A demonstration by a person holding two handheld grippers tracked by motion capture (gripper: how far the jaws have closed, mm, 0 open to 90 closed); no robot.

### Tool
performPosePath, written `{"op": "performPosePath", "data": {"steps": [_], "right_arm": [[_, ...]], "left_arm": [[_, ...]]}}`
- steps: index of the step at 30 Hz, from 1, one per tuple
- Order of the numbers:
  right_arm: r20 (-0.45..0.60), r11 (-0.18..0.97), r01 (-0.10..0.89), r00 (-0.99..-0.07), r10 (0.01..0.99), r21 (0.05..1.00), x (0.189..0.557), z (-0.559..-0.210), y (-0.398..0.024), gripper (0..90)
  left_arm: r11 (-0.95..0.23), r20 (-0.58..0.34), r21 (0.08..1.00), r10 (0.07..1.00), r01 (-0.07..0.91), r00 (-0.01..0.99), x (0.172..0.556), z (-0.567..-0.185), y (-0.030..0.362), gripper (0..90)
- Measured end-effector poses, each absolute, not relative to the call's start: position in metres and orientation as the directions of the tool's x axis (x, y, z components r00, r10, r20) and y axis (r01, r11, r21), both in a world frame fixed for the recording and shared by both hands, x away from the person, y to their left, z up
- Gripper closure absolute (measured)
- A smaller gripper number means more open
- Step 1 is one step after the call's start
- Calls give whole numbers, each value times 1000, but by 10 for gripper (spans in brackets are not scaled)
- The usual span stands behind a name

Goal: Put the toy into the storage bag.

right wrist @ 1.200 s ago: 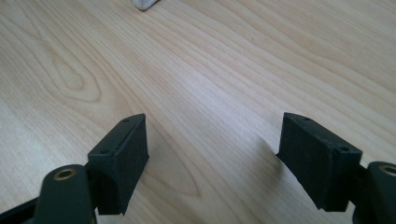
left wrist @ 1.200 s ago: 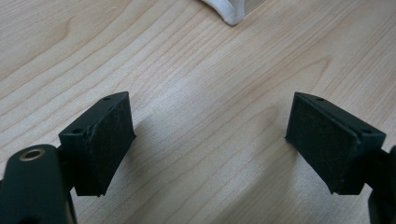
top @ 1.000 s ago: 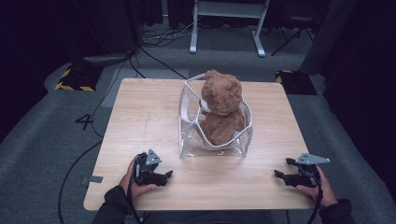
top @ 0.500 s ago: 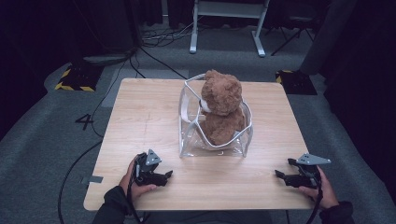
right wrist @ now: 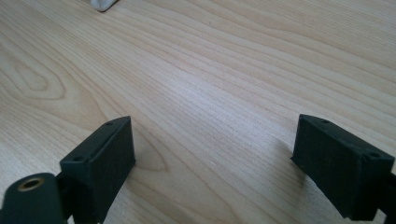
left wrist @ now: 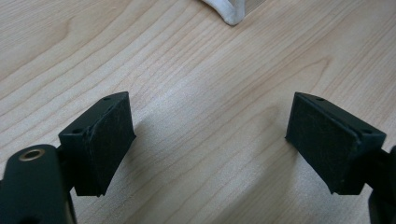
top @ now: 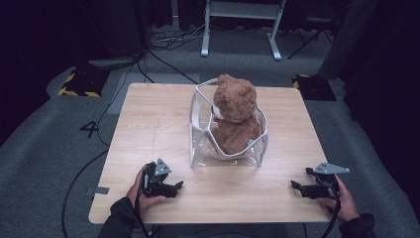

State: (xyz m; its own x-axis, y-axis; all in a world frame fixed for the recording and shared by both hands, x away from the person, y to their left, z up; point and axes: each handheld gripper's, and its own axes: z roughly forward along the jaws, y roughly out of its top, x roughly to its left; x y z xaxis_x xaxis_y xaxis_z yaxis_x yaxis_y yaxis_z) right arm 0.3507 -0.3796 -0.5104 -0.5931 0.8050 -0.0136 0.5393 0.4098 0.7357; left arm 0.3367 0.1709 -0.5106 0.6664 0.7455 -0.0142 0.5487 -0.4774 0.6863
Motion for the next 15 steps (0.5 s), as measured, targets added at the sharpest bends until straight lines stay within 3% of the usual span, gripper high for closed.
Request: {"op": "performPosePath", "data": {"steps": [15], "right_arm": [[-15, 410, 540, -592, 806, 735, 351, -511, -379, 117]], "left_arm": [[-477, -16, 687, 745, 549, 667, 337, -511, 171, 149]]}}
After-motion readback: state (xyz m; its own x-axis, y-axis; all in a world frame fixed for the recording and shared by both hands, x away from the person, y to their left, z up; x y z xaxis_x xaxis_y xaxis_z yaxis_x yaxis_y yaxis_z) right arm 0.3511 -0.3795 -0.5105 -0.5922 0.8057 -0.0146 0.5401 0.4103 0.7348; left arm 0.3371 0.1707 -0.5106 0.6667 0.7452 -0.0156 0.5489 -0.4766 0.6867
